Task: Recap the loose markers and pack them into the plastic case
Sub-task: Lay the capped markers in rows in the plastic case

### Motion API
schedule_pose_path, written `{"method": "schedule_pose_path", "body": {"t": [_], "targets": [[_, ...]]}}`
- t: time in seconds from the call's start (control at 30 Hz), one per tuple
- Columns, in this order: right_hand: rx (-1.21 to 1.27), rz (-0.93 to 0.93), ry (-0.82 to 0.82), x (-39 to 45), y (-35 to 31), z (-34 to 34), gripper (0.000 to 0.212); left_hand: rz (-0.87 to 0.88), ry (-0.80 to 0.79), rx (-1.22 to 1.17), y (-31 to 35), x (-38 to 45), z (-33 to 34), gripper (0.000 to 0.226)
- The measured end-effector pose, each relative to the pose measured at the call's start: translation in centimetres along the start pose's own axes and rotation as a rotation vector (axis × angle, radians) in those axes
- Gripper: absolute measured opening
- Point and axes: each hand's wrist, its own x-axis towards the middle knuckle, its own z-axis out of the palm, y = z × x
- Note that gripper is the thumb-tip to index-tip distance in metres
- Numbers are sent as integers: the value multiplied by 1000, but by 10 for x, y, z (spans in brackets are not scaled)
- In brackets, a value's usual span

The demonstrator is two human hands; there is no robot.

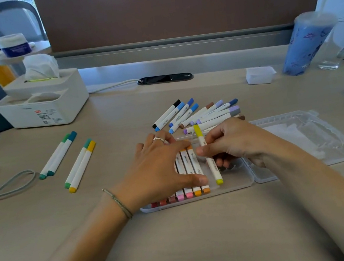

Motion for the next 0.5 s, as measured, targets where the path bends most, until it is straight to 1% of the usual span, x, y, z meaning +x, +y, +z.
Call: {"method": "schedule_pose_path", "body": {"t": [0.17,0.33,0.5], "targets": [[-113,7,57,1,0,9,30,-1,-14,-8,-2,2,0,92],[-342,-33,149,5,1,20,35,11,-5,-2,-1,1,-1,92],[-493,-68,126,2,-1,21,30,2,-2,-4,-3,2,2,94]]}}
